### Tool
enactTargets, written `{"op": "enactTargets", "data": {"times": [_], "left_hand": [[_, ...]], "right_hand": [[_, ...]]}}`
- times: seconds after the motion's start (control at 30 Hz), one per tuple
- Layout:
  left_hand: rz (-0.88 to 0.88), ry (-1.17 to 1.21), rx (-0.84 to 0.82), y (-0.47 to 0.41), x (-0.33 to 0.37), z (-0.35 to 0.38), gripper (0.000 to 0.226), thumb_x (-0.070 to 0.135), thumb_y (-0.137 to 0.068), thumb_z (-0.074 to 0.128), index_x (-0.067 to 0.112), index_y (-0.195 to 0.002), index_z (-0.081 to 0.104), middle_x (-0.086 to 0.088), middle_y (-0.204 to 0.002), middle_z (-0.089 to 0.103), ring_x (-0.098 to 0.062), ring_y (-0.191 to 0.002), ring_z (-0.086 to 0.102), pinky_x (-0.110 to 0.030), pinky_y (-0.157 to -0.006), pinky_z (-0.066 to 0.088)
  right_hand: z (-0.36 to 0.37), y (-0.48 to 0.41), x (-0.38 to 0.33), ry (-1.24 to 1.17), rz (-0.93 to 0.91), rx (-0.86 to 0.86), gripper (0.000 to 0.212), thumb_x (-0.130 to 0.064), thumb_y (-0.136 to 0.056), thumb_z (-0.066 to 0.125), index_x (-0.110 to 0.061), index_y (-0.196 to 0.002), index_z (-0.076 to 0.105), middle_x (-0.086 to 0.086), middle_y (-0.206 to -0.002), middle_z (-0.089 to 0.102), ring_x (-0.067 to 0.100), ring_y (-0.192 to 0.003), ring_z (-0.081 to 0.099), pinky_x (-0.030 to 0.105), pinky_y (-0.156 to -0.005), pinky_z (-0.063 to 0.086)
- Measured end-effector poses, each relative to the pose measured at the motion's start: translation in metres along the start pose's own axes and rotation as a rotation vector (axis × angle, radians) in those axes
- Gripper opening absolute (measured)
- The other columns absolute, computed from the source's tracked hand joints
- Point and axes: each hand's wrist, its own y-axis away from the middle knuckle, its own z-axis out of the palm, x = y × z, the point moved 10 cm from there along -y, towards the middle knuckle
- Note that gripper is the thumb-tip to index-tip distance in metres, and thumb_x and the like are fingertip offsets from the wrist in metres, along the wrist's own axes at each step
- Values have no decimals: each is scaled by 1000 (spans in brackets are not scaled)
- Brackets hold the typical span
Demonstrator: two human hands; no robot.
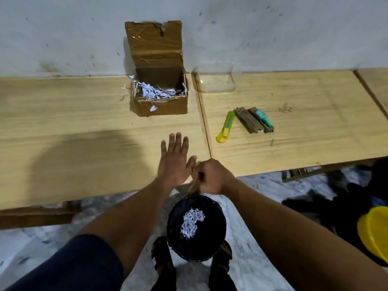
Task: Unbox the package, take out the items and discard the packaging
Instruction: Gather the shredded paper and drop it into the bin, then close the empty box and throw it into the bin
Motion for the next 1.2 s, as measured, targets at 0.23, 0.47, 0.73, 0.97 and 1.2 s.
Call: {"op": "enactTargets", "data": {"times": [0.23, 0.47, 0.73, 0.97, 1.2], "left_hand": [[122, 0, -23, -11, 41, 8, 69, 53, -101, 18, 14, -156, 5, -9, -165, -6, -27, -151, -13, -47, -122, -6], [124, 33, 20, -10, 38, 7, 69, 54, -101, 23, 15, -156, 10, -7, -165, -1, -25, -151, -9, -45, -122, -6], [133, 65, 58, -9, 37, 6, 68, 54, -101, 24, 17, -156, 11, -6, -165, 0, -23, -152, -9, -44, -122, -6], [139, 170, -46, -11, 35, 0, 65, 49, -102, 30, 18, -156, 12, -2, -165, -2, -21, -151, -10, -42, -122, -5], [-391, 1086, 137, 6, -78, -72, 19, 14, -92, 60, 10, -104, 75, -7, -90, 76, -21, -81, 71, -36, -83, 58]], "right_hand": [[92, 72, 53, 47, 97, -178, 3, -18, -70, 55, -16, -68, 55, 11, -72, 60, 29, -65, 55, 34, -56, 46], [166, 80, 101, -82, 395, -346, 18, -12, -84, 59, -26, -92, 65, 11, -106, 61, 33, -108, 60, 34, -85, 51], [153, 77, 109, 73, 434, -401, 56, -20, -91, 59, -24, -145, 44, 7, -147, 47, 28, -132, 48, 35, -104, 42], [65, 62, 78, -40, 224, 139, 22, -18, -81, 56, -23, -97, 71, 4, -97, 73, 27, -86, 68, 31, -71, 52], [-86, 44, 41, -114, 94, 649, 20, -26, -78, 52, -20, -81, 70, -2, -76, 71, 18, -57, 60, 23, -57, 42]]}}
